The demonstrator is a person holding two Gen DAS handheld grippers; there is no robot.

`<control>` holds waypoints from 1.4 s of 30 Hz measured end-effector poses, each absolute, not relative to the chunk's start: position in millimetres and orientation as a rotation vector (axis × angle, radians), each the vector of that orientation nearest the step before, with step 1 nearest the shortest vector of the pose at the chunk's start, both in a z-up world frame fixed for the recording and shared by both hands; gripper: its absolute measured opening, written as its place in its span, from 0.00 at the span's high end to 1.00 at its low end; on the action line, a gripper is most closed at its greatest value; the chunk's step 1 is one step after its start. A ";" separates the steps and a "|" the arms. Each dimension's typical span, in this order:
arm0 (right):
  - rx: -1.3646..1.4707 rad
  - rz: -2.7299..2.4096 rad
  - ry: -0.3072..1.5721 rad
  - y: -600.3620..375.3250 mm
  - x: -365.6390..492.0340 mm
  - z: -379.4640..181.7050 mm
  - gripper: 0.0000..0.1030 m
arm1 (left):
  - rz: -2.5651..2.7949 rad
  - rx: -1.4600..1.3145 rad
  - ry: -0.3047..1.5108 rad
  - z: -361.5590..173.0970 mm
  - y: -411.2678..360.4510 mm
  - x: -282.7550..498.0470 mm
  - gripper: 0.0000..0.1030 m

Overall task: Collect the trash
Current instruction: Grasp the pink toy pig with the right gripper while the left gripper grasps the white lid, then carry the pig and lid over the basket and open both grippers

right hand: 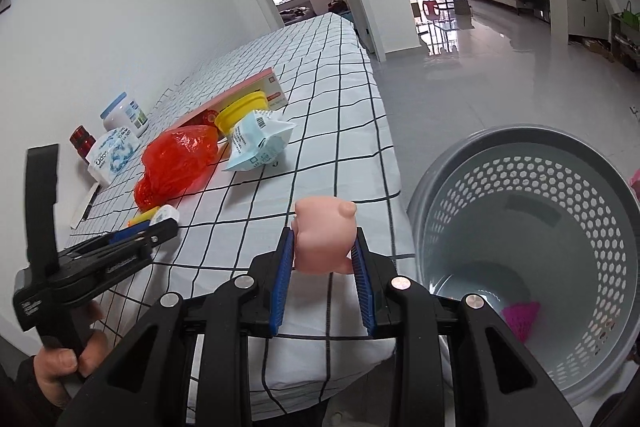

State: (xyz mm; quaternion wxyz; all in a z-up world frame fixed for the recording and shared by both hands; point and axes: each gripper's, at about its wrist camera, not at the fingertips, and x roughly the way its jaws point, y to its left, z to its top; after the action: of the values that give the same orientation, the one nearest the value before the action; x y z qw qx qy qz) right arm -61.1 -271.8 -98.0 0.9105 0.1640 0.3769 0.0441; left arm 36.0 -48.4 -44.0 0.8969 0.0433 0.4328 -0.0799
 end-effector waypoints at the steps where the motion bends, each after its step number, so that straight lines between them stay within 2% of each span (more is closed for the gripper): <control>1: 0.338 0.087 0.775 -274.1 -63.5 -97.3 0.72 | -0.174 0.094 0.884 -39.8 -51.4 32.8 0.63; 14: 0.355 -0.065 0.751 -335.6 -106.4 -99.9 0.72 | -0.440 0.192 0.782 -9.5 -155.1 -7.0 0.63; 30: 0.367 -0.257 0.800 -414.9 -137.2 -123.4 0.72 | -0.581 0.301 0.820 -46.2 -267.2 -14.0 0.63; 39: 0.376 -0.253 0.831 -426.8 -130.8 -136.8 0.72 | -0.624 0.301 0.887 -62.8 -287.3 -8.4 0.62; 40: 0.375 -0.254 0.831 -427.5 -130.2 -137.1 0.72 | -0.622 0.299 0.891 -63.8 -287.8 -7.9 0.59; 42: 0.370 -0.260 0.827 -428.7 -131.2 -136.3 0.72 | -0.617 0.293 0.895 -64.1 -287.7 -8.4 0.45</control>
State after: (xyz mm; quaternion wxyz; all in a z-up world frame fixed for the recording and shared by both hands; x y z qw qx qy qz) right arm -131.2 -428.7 -136.3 0.8909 0.1782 0.3985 -0.1252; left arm -8.4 -287.7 -64.1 0.8457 0.1390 0.4244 -0.2923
